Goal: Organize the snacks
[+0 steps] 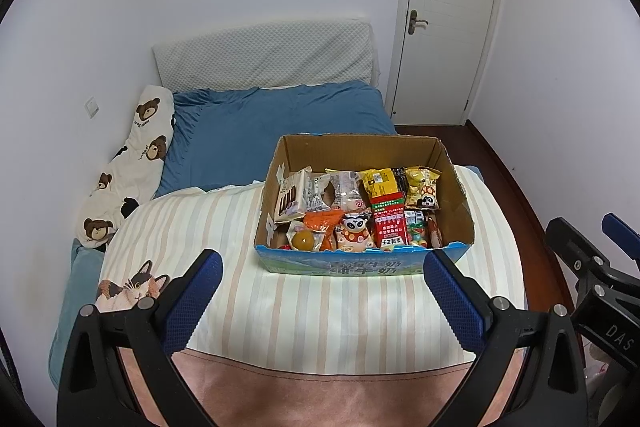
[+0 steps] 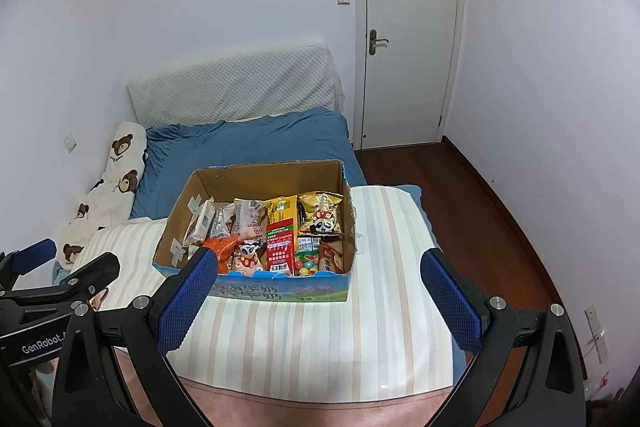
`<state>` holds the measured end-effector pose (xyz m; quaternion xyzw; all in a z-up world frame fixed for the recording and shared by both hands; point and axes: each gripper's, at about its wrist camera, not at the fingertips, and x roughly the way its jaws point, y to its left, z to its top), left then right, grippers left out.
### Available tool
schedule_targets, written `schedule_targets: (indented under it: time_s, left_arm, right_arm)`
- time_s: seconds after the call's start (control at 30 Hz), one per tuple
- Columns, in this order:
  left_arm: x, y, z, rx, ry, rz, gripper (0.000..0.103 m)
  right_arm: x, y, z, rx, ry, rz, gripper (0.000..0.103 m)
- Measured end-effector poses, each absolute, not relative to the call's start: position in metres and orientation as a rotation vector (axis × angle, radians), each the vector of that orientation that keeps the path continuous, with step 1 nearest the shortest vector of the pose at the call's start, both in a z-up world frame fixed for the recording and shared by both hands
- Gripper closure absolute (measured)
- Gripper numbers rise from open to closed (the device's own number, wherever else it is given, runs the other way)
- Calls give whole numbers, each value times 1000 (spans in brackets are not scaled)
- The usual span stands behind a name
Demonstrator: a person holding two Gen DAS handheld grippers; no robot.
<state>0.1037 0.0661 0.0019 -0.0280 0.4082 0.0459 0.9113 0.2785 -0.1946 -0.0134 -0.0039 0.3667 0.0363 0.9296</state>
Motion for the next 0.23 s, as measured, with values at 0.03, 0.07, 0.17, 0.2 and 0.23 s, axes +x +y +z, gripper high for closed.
schedule_targets:
  time_s: [0.03, 0.07, 0.17, 0.2, 0.23]
  left_arm:
    - [104, 66, 2, -57, 841, 95, 0]
    - [103, 66, 2, -57, 841, 95, 0]
    - [103, 67, 3, -58, 837, 98, 0]
    - [101, 68, 3, -60, 836, 98, 0]
    - [101, 68, 3, -61, 835, 98, 0]
  right_arm:
    - [278, -195, -14, -8, 752, 75, 0]
    - [278, -195, -13, -7, 753, 77, 0]
    - [277, -195, -13, -8, 751, 78, 0]
    - [277, -195, -13, -5, 752, 79, 0]
    - [276, -195, -13, -5, 751, 80, 0]
